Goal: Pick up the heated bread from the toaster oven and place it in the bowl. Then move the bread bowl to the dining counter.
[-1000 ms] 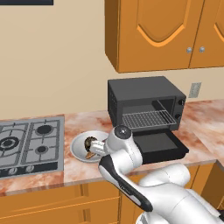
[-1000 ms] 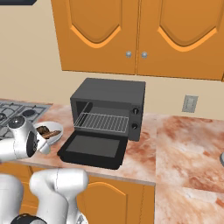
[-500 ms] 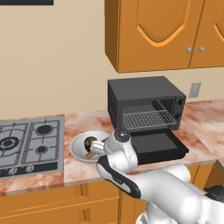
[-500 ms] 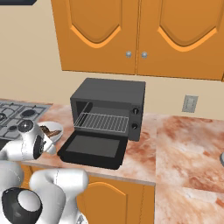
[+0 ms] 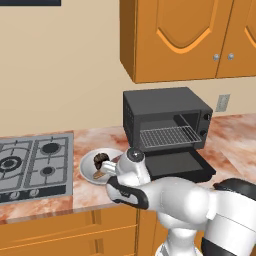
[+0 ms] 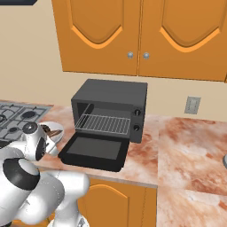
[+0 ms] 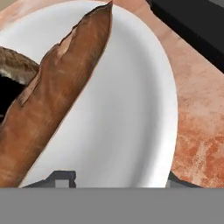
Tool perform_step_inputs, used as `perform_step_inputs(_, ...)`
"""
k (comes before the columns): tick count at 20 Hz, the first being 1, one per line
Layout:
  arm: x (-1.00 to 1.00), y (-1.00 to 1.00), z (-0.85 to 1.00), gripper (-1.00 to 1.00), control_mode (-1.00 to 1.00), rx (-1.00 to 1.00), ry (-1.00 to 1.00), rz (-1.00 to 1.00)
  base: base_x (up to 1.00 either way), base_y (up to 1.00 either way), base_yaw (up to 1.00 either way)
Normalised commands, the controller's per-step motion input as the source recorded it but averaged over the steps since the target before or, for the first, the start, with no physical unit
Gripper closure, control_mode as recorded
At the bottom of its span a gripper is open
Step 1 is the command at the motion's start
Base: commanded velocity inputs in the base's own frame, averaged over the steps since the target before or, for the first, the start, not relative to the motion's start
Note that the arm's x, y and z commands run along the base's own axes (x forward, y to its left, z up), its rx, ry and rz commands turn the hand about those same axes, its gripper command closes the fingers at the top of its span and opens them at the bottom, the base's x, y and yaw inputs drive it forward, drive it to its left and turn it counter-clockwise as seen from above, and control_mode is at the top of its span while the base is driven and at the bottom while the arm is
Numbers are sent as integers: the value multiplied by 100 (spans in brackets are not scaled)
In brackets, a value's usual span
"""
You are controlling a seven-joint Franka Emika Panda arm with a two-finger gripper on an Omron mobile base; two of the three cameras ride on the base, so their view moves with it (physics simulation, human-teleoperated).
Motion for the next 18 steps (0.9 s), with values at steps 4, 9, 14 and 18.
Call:
perform_step_inputs(4,0,0,7,100,-100,0,0,0,0,0,0)
perform_step_inputs(9,-16,0,45,100,-100,0,-3,-3,0,0,0)
perform_step_inputs(14,-41,2,75,100,-100,0,-5,-5,0,0,0)
perform_step_inputs(18,-55,2,90,100,-100,4,-8,-13,0,0,0)
